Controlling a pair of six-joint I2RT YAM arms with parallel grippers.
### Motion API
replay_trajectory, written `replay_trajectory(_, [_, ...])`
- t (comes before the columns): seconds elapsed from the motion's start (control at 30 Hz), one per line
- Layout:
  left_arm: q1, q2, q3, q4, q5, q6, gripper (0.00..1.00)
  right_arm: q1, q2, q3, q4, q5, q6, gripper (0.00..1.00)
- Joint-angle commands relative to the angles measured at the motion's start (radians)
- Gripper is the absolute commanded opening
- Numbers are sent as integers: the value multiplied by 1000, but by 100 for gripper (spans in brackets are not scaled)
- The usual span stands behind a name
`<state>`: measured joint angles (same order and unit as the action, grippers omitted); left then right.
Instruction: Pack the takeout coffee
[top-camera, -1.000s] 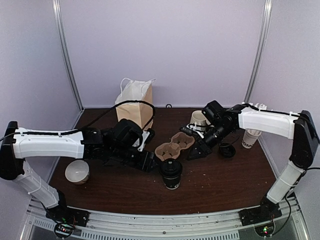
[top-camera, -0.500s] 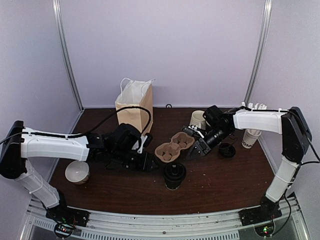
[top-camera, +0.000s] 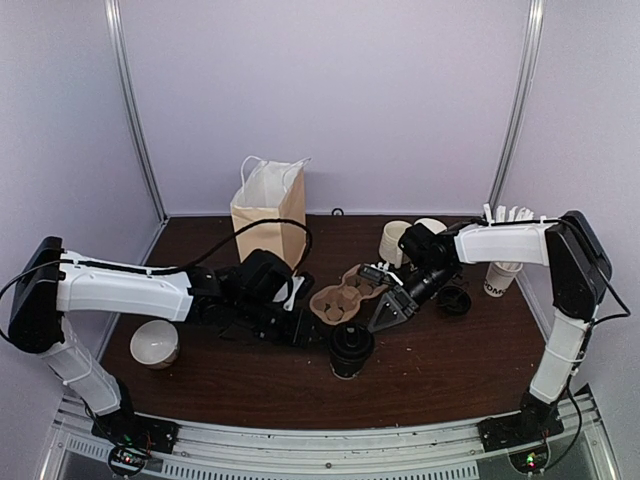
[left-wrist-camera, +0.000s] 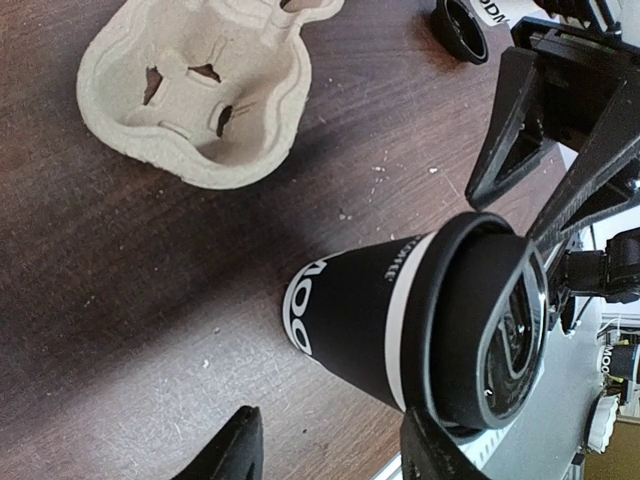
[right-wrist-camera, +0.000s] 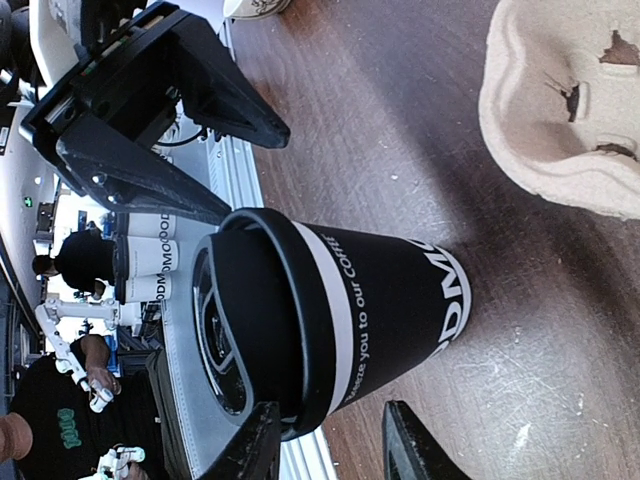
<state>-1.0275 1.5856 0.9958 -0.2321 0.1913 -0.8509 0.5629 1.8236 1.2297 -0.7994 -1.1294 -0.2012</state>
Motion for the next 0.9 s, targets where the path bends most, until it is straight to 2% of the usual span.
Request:
replay_trajectory(0.0, [8, -3, 29, 25, 2, 25, 49, 9, 10, 7, -27, -45, -21, 38])
replay_trajectory(0.3, [8, 10, 48, 38, 36, 32, 50, 9, -3, 1, -35, -33, -23, 39])
replay_trajectory(0.5, [8, -26, 42, 29, -15, 31, 53, 9, 2, 1, -31, -2, -16, 39])
replay_trajectory(0.6, [8, -13, 58, 18, 7, 46, 54, 9, 2, 3, -28, 6, -14, 39])
replay_trajectory(0.87, [8, 26, 77, -2, 14, 43, 52, 10, 5, 4, -23, 5, -4, 39])
